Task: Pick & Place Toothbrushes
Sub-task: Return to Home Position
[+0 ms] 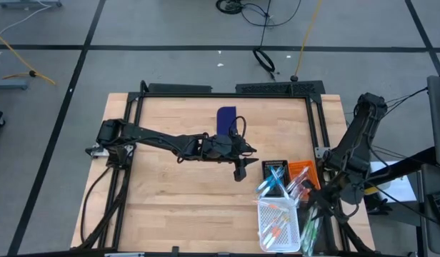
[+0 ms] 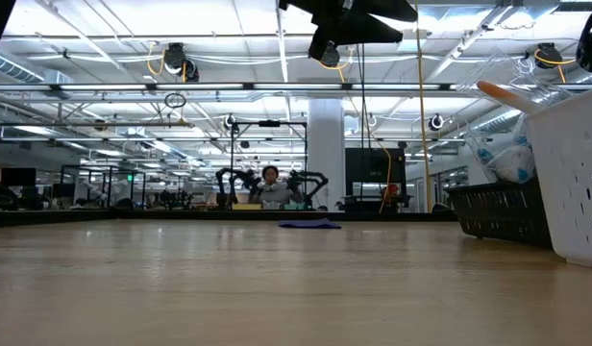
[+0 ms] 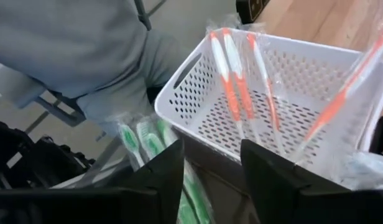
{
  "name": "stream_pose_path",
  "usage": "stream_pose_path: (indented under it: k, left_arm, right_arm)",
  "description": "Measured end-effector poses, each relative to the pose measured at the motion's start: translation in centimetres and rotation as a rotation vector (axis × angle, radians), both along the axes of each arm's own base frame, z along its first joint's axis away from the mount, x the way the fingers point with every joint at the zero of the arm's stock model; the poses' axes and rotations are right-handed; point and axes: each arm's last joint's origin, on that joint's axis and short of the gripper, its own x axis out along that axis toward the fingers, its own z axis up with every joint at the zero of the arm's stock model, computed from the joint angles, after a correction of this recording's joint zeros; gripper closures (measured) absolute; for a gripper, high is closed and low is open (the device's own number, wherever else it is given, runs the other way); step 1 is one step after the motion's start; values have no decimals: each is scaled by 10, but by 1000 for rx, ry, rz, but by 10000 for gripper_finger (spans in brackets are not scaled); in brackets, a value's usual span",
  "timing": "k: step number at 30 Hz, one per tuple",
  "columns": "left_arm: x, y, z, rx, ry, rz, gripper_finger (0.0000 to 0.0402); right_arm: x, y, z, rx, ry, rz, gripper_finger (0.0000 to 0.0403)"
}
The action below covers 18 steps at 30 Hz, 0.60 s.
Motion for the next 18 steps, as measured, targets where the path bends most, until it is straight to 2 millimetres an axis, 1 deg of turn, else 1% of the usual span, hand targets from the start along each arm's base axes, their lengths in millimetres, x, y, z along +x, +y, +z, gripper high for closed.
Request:
stream_pose_path:
  k: [5,7,9,11,14,16,18]
  left_arm:
    - [0,0,0,0,0,0,240]
    - [0,0,0,3,-1,4,240]
    - [0,1,0,13,-1,20,240]
    - [-1,2,-1,35,17,24,240]
    - [-1,6,-4,72,41,22,240]
    - [0,14,-4,78,44,33,240]
    - [1,26,-4,55,43,31,240]
  right_arm:
    - [0,2,-1,37,-11,23,246]
    - [1,4,4,66,-52,29,249]
    - [4,4,10,90,-130,-1,254]
    - [5,1,14,63,-230,-50,260]
    - [6,-10,19,-46,-380,-208,270]
    - [5,-19,22,-122,-452,-297,275]
    - [5,-28,27,-156,-511,-348,279]
